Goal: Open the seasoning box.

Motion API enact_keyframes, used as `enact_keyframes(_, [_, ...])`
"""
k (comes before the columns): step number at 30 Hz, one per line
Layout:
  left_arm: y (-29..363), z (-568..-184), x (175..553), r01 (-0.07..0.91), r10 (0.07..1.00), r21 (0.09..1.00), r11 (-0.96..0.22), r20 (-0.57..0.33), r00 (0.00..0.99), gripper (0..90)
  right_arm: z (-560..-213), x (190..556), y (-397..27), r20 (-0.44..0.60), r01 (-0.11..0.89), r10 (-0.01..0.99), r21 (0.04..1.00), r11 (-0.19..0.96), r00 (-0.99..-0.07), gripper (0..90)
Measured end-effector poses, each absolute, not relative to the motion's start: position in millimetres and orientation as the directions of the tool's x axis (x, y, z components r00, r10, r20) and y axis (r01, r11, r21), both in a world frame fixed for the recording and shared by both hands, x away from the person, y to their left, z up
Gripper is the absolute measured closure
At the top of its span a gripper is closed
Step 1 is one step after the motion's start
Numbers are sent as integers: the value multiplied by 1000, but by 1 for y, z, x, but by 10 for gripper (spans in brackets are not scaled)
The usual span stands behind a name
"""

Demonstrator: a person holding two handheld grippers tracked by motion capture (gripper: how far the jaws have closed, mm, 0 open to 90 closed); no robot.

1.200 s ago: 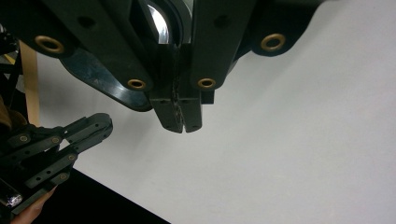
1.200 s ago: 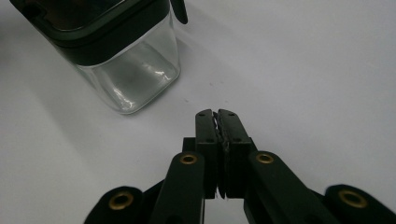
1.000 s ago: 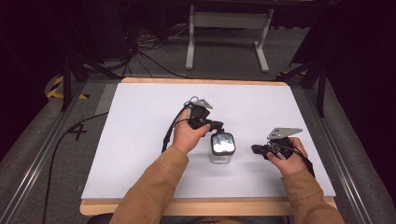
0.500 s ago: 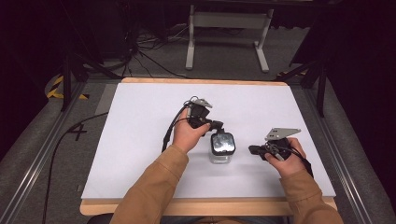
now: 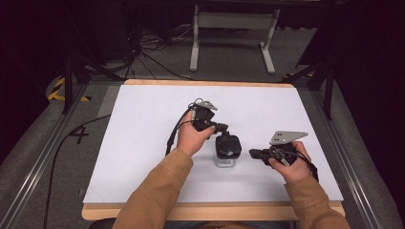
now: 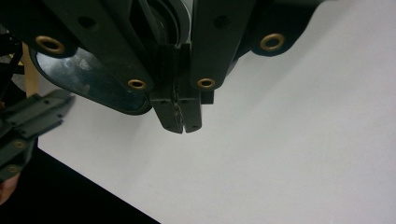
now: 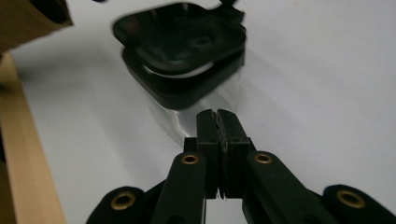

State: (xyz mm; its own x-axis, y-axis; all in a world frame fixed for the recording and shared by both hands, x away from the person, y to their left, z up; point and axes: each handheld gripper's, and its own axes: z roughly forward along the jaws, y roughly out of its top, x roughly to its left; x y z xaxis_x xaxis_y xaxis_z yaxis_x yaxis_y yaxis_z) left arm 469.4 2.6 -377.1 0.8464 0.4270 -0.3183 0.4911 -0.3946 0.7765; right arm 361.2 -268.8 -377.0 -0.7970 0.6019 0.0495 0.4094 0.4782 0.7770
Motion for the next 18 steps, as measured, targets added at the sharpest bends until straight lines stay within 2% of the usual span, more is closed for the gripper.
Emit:
enact_keyframes(5, [3,-377,470,497,427,774,-393,-325,844,899,-374,357,-256,51,376,557,788,488,-829,896])
enact_keyframes(18, [2,-376,469,497,426,773,-395,-325,844,897,-374,356,-246,64,351,528,813,465,-847,898])
